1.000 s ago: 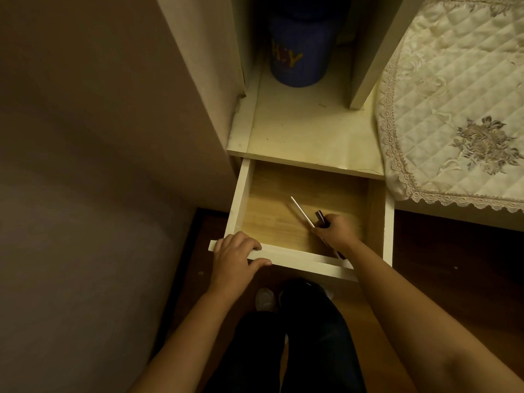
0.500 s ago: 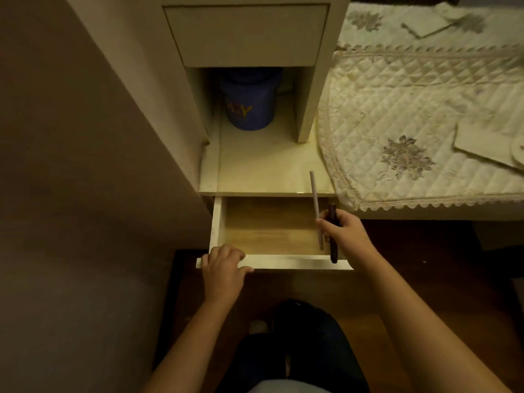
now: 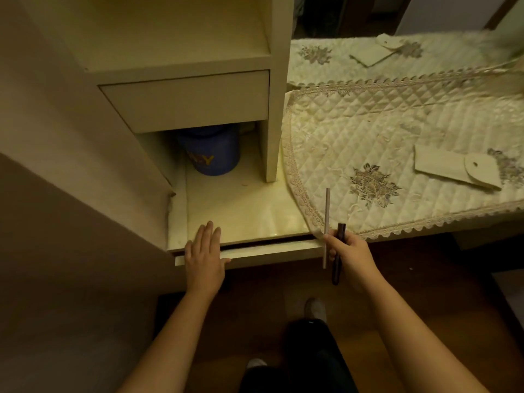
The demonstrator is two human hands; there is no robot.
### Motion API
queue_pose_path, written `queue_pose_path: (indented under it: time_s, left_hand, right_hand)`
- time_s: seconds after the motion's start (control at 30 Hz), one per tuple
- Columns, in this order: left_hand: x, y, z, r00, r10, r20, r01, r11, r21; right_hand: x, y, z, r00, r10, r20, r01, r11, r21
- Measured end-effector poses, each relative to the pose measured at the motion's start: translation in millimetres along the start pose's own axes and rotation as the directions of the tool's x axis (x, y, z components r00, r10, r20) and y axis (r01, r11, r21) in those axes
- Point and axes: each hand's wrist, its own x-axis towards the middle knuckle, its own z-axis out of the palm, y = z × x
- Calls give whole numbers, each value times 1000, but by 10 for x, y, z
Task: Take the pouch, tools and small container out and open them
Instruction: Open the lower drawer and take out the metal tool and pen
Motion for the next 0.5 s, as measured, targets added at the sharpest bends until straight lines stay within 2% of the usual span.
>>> queue_pose_path:
  time_s: [0.17, 0.27, 0.37, 0.5]
  left_hand:
    - [152, 79, 11, 994, -91, -51, 91, 996, -11]
    - [168, 115, 18, 992, -115, -61, 115, 993, 4]
    - [157, 147, -15, 990, -137, -30, 137, 991, -2]
    - [163, 251, -162, 982, -167, 88, 167, 986, 13]
  right_hand:
    - [177, -86, -68, 999, 20, -25, -20, 1000, 0]
    - [263, -132, -120, 999, 26, -23, -25, 997, 74]
    - [318, -205, -199, 1000, 27, -13, -26, 993, 115]
    - [439, -279, -433, 998, 65, -24, -61, 989, 137]
